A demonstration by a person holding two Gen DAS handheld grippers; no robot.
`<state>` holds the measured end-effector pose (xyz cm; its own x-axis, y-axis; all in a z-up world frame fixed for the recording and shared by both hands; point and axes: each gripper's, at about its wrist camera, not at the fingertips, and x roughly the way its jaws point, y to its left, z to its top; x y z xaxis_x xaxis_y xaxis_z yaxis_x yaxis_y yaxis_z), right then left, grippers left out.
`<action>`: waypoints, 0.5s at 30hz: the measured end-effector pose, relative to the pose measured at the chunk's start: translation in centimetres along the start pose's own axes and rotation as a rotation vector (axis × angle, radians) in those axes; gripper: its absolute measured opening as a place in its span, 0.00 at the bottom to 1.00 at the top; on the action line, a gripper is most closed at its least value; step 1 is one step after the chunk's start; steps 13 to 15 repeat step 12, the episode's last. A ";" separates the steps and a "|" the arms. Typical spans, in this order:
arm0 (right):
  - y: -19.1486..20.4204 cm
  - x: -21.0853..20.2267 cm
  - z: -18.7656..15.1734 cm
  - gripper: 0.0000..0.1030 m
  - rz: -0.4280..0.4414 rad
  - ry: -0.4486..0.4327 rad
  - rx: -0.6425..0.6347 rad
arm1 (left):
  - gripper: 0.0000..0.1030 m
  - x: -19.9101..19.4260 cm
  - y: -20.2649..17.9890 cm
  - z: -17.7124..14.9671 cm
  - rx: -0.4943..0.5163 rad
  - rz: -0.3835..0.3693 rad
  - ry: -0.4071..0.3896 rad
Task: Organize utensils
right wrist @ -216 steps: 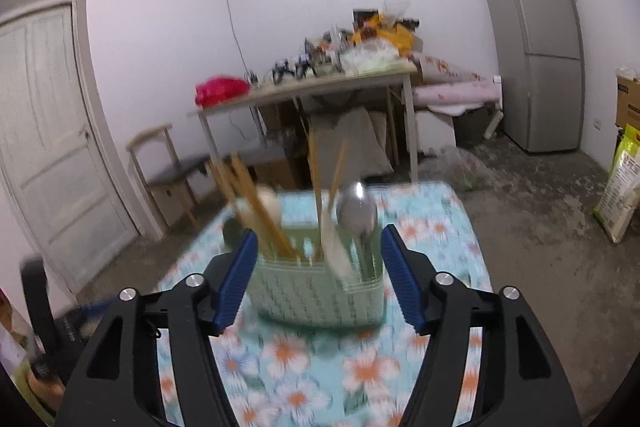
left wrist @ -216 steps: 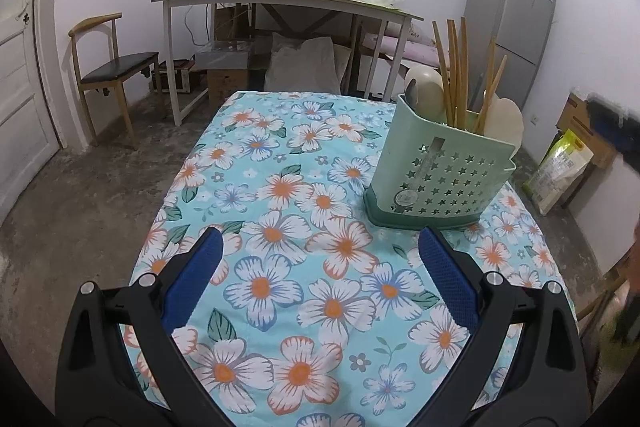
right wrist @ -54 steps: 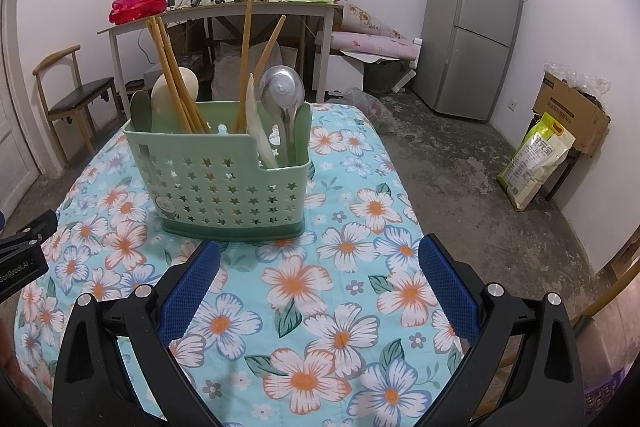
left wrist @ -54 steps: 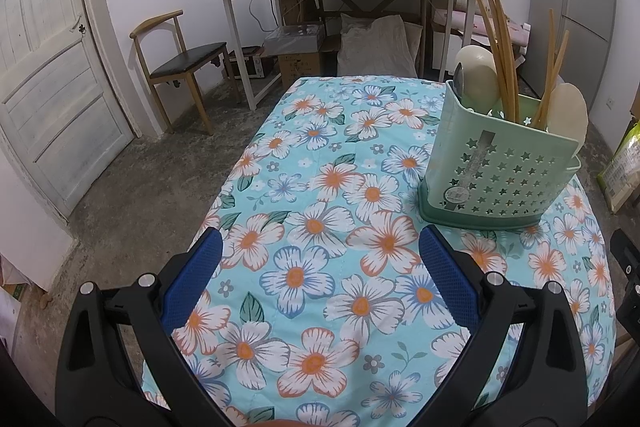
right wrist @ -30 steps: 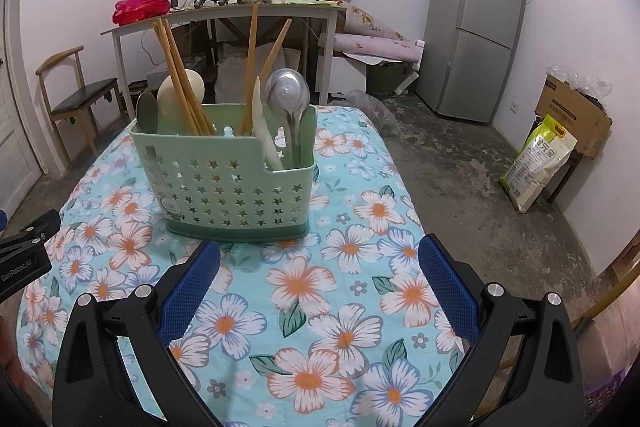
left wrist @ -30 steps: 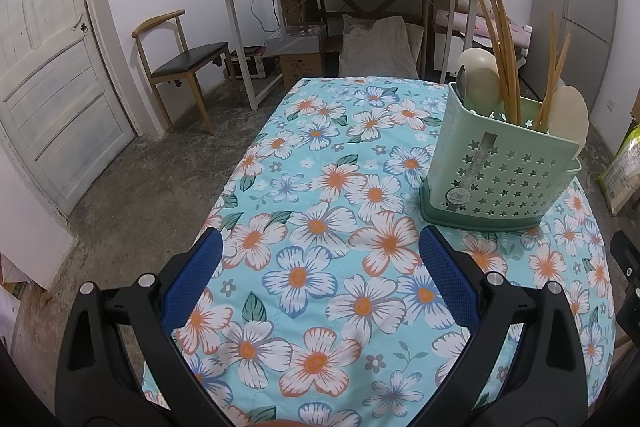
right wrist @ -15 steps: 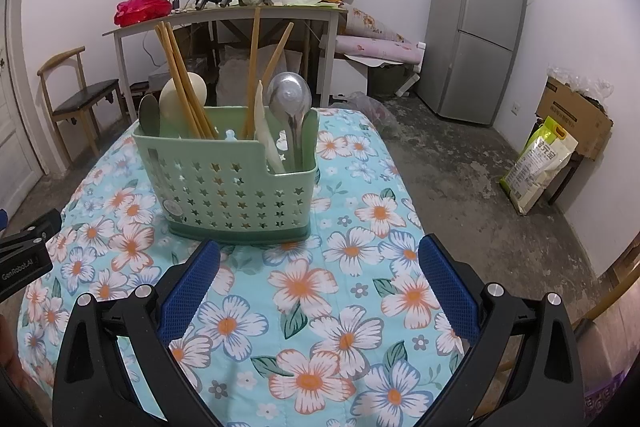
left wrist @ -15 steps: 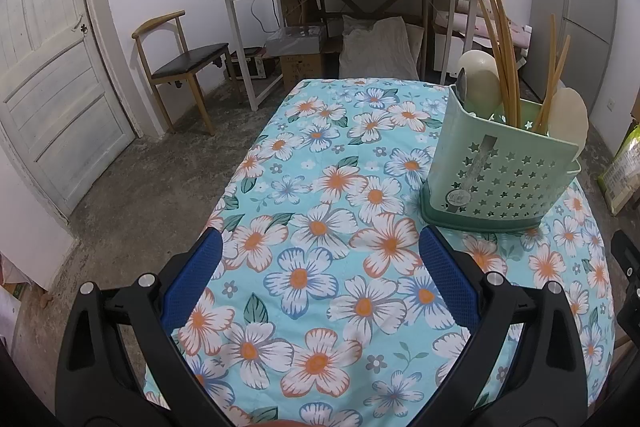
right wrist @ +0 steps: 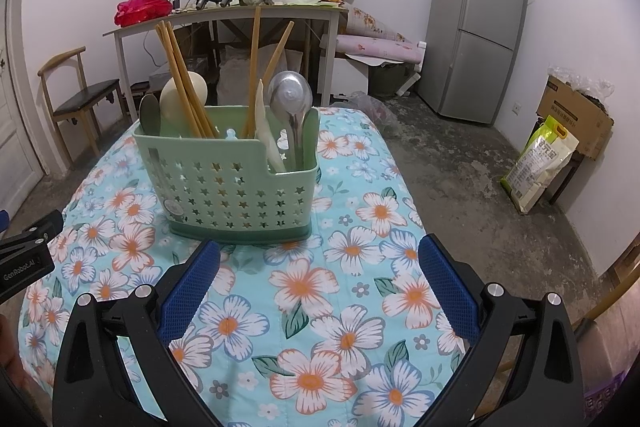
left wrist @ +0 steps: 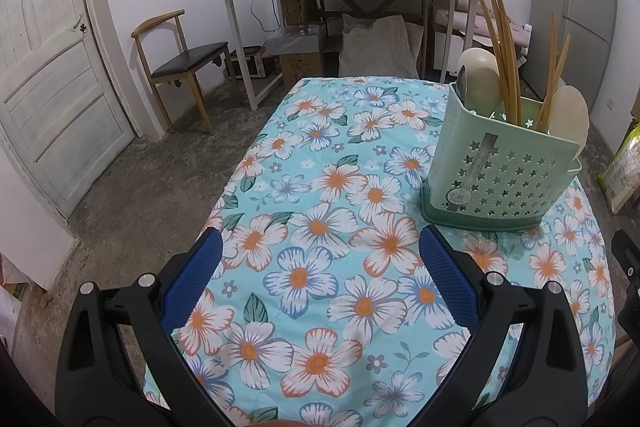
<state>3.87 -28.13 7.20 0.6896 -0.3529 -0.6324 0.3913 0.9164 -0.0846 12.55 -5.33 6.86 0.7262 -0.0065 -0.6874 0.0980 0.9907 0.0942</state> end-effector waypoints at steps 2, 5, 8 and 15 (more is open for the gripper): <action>0.0 0.0 0.0 0.94 0.001 0.000 0.001 | 0.92 0.0 -0.1 0.0 -0.001 -0.001 0.001; 0.0 0.0 0.0 0.94 0.001 0.000 0.001 | 0.92 0.0 -0.1 0.0 0.000 -0.001 0.004; 0.0 0.0 0.0 0.94 0.002 0.000 0.002 | 0.92 0.0 0.0 0.0 -0.001 -0.001 0.003; 0.0 0.0 0.0 0.94 0.003 0.000 0.002 | 0.92 0.0 0.0 0.0 -0.001 -0.001 0.003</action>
